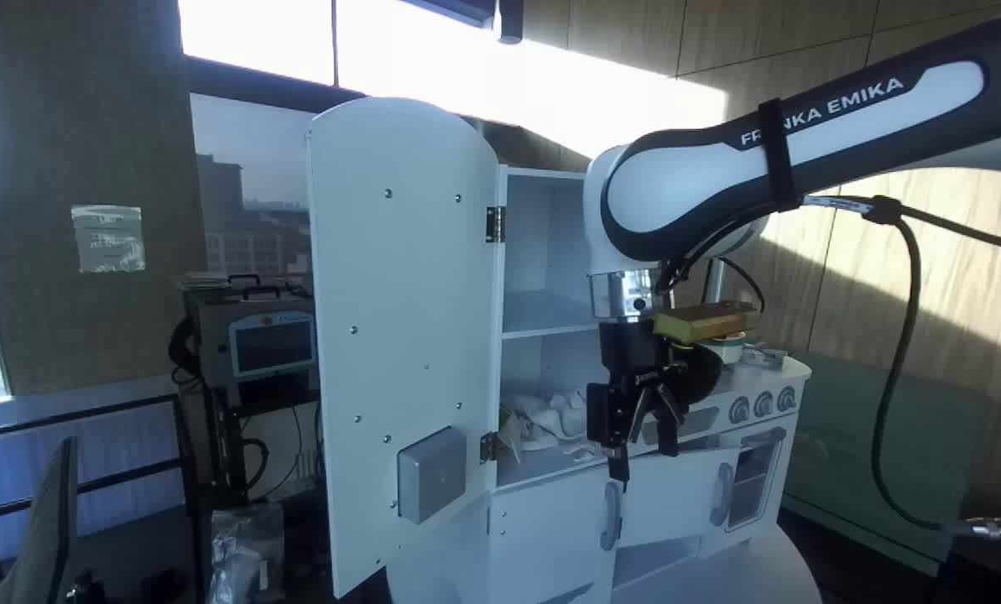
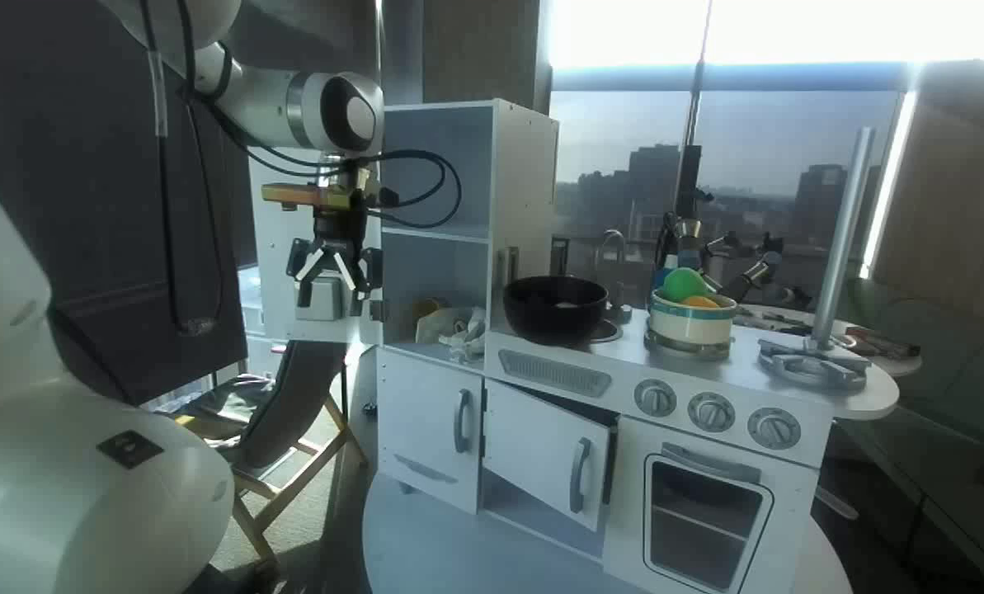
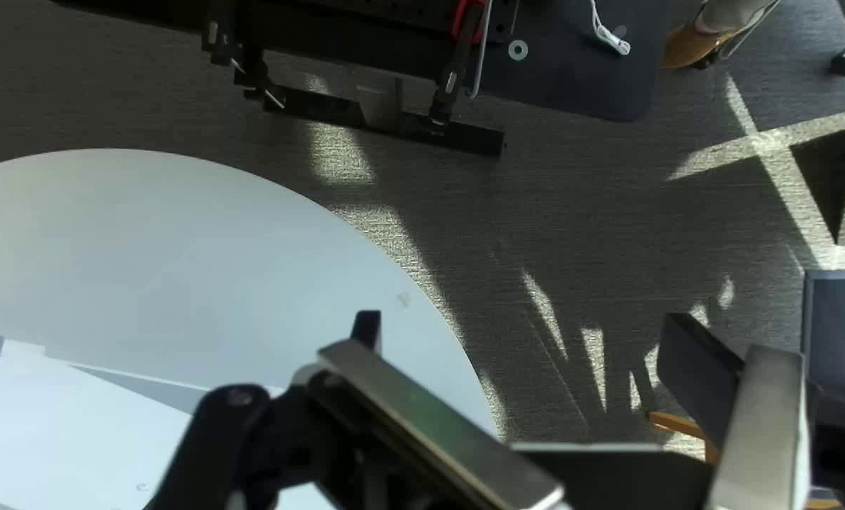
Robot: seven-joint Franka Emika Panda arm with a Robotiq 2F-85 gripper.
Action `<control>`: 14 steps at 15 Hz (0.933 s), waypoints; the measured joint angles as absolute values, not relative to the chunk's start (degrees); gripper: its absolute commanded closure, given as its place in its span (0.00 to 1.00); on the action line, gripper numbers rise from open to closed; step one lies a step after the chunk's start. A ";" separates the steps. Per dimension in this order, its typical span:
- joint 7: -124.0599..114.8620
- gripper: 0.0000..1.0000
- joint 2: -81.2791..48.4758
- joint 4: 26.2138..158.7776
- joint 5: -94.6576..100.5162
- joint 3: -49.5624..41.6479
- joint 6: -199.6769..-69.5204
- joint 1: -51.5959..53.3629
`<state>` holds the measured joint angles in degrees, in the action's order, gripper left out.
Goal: Turn the knobs on the toy stove
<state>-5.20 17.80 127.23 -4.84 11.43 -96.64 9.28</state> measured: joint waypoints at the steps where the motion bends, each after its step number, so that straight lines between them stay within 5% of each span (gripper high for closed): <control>1: -5.20 0.00 17.81 127.05 -4.84 11.43 -96.65 9.27; 14: -5.21 0.00 17.82 127.11 -4.84 10.87 -96.68 9.11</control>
